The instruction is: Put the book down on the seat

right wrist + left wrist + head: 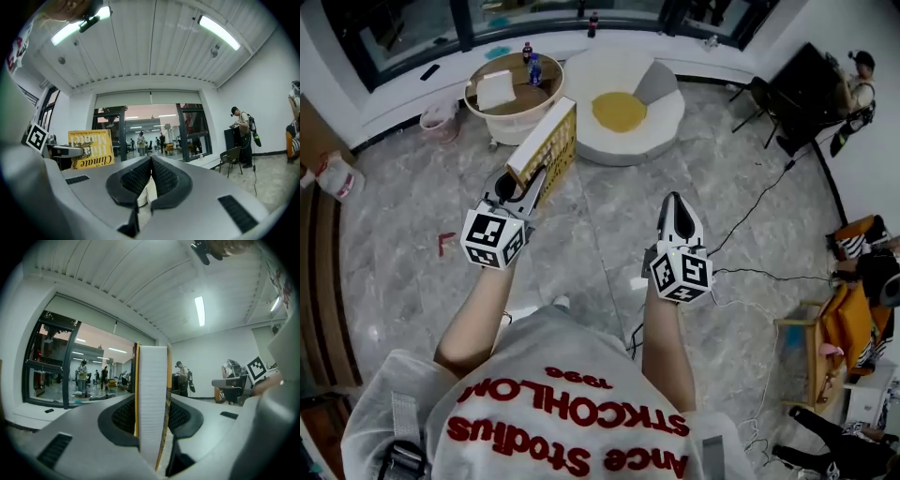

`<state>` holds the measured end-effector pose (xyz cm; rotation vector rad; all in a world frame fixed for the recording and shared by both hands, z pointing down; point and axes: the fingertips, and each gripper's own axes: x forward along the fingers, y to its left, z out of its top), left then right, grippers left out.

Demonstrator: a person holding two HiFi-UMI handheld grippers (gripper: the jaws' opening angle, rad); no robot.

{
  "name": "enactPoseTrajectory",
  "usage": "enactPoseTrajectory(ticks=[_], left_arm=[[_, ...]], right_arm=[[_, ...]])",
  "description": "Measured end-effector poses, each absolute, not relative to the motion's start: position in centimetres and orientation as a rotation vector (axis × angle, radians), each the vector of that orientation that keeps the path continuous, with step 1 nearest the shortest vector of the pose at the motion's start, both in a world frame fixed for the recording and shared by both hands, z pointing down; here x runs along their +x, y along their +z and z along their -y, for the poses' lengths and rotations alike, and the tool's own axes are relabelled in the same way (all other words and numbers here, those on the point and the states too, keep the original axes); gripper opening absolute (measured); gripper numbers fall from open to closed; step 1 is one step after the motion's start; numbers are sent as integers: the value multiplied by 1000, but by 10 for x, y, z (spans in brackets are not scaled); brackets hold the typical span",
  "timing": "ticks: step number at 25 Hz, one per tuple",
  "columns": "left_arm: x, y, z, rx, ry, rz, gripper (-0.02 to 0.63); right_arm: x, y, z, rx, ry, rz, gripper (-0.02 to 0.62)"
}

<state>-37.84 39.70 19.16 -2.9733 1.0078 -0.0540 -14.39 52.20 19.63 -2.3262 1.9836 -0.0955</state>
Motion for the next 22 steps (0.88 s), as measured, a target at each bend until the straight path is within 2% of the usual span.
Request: enactPoseTrajectory(ticks=[22], left_arm=[[-355,214,-304,-3004,-92,-1000,146]], right_arm=[[-104,207,-418,-2322,-140,-1929,25]])
